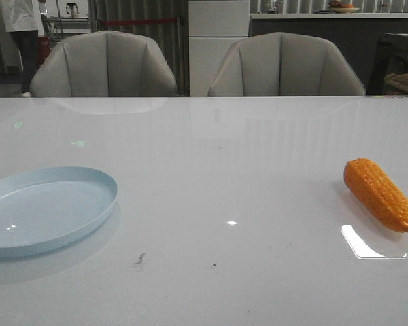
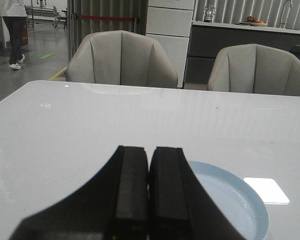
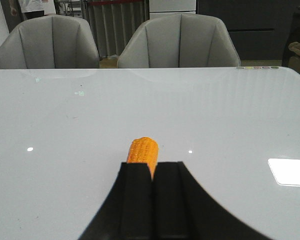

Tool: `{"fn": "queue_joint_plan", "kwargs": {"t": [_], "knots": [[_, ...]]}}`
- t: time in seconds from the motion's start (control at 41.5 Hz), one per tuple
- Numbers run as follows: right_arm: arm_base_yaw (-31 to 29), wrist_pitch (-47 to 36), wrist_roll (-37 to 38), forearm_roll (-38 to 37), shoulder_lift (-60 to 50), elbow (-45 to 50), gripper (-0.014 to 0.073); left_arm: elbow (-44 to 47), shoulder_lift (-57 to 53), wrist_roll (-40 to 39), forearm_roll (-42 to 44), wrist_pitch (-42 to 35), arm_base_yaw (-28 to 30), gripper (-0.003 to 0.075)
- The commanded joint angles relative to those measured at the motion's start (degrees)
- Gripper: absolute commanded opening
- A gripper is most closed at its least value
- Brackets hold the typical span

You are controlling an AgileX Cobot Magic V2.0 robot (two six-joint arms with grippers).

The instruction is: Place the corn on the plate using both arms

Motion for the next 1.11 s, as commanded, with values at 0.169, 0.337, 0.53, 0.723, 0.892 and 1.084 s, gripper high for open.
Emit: {"fn": "queue_joint_plan", "kwargs": {"t": [0.169,0.337,0.53,0.723,0.892,1.084], "knots": [[-0.3,-5.2,0.0,0.3,-0.6,-1.3,0.0066,2.2,-1.0,-0.3,-0.5,-5.4,0.0,0.0097],[-0.3,-5.2,0.0,0.3,-0.6,-1.3,0.0066,2.2,-1.0,-0.3,-0.5,-5.4,0.0,0.0097],[-0.3,-5.2,0.0,0.3,-0.6,-1.3,0.0066,2.2,-1.0,-0.3,-0.5,-6.2,0.0,0.0097],[-0.2,-5.3,0.0,0.3,-0.6,-1.3,0.0066,2.2,-1.0,-0.3,-0.5,-11.9,0.0,0.0097],[-0.3,-7.8,0.0,0.3,-0.6,-1.3,0.0066,2.0,-1.0,-0.3,-0.5,-22.2,0.0,0.0097],[-0.3,-19.2,0.0,0.3,-0.6,-1.3,0.0066,1.7,-1.0,-0.3,-0.5,-29.0,0.0,0.0097]]}}
